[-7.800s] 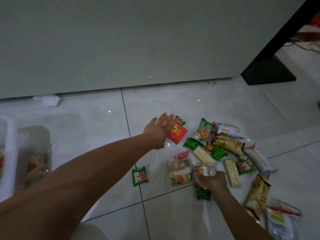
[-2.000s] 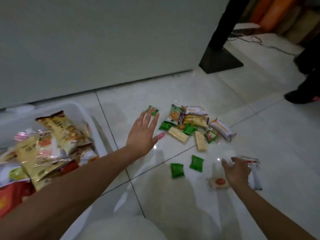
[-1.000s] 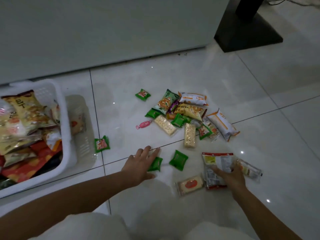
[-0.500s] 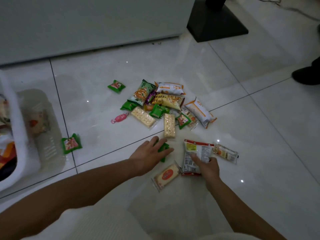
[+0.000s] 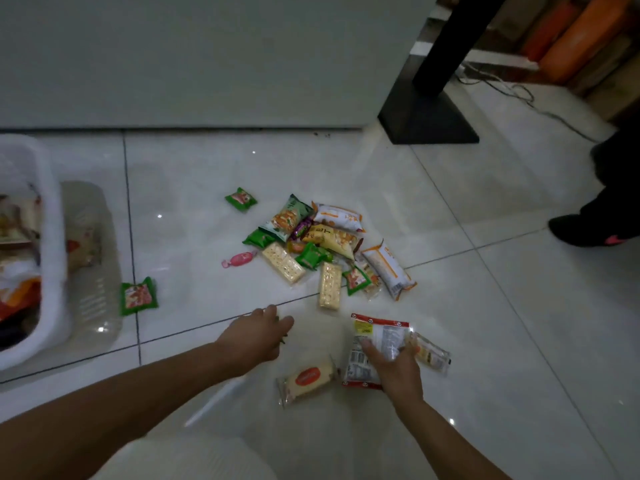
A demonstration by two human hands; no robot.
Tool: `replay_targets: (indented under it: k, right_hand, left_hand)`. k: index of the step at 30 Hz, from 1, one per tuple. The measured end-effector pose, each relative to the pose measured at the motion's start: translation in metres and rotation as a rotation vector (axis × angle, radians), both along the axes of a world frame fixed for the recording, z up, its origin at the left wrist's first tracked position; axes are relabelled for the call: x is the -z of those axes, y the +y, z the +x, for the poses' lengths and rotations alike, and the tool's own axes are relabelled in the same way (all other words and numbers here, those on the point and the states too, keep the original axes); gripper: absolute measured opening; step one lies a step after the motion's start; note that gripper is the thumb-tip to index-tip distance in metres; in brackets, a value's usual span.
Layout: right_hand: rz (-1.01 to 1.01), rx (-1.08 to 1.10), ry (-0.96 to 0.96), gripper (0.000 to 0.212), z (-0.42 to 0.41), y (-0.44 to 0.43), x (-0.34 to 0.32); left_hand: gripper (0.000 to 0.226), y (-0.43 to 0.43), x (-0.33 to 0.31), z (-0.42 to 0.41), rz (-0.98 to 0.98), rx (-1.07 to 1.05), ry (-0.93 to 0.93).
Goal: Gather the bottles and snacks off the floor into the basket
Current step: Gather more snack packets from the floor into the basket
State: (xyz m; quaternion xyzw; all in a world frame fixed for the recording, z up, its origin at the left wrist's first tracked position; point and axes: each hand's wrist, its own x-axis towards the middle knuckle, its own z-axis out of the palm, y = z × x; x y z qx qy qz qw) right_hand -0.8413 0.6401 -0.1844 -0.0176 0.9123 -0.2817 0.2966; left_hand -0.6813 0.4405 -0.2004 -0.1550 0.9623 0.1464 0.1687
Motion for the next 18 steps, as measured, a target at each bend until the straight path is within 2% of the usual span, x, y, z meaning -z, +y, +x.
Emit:
replay_targets:
  k: [2, 5, 7, 10, 14, 16, 18]
  right_hand:
    - [-0.004, -0.131, 0.052, 0.076, -0.008, -0.038, -0.026]
    - [-0.119, -0.351, 0.134, 0.095, -0.007, -0.136, -0.072]
    - [-0.175, -0.524, 0.183, 0.095, 0.013, -0.212, -0.105]
    - [-0.335, -0.727, 0.172, 0.086, 0.078, -0.315, -0.152]
    - [-0.529, -0.925, 0.043, 0.068, 0.192, -0.389, -0.176]
    - [-0.446, -1.043, -0.053, 0.068, 0.239, -0.398, -0.162]
    - [-0.216, -1.220, -0.058, 0.074, 0.271, -0.389, -0.137]
  left_hand:
    - [0.034, -0.037, -0.039, 0.025, -0.066, -0.144, 0.176]
    - [0.027, -0.110, -0.114, 0.081, -0.205, -0.389, 0.509]
    - [0.026, -0.162, -0.164, 0.130, -0.340, -0.595, 0.664]
    - [0.022, -0.220, -0.215, 0.215, -0.530, -0.911, 0.725]
    - [0.022, -0.239, -0.201, 0.292, -0.562, -1.133, 0.610]
    - [0.045, -0.228, -0.159, 0.311, -0.381, -1.136, 0.350]
    - [0.067, -0.201, -0.107, 0.318, -0.144, -1.088, -0.010]
